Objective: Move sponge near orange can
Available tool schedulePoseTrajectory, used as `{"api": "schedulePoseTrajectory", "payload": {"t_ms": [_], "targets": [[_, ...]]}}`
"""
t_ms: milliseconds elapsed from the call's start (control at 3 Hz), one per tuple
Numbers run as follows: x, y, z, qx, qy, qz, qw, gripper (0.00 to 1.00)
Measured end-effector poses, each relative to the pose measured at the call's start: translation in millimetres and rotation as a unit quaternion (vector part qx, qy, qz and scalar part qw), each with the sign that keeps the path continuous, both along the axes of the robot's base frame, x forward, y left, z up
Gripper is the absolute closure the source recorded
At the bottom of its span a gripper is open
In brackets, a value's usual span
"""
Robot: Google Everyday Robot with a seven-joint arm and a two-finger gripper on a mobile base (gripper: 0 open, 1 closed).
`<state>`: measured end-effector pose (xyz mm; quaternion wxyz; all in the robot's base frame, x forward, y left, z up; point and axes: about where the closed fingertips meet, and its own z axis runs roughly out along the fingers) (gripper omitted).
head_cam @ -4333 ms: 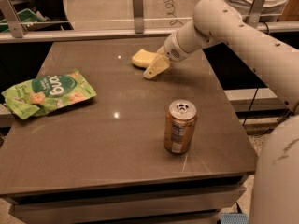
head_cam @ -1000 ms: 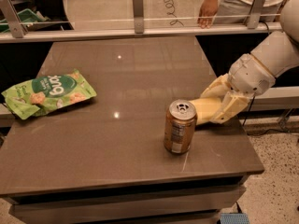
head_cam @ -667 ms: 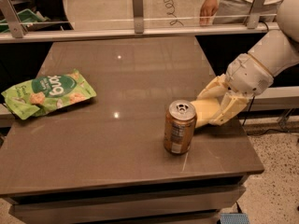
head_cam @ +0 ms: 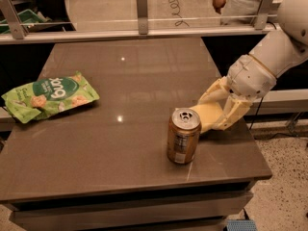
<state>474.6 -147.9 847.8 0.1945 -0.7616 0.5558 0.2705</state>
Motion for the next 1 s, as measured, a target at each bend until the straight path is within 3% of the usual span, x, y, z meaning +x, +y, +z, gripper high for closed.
{"api": "schedulePoseTrajectory", "payload": {"t_ms": [667, 1000], "targets": [[0.0, 4.7, 0.5, -0.005, -0.011, 0.018, 0.9998, 0.14], [1.2, 6.1, 0.1, -0.005, -0.015, 0.023, 0.9996, 0.00]]}}
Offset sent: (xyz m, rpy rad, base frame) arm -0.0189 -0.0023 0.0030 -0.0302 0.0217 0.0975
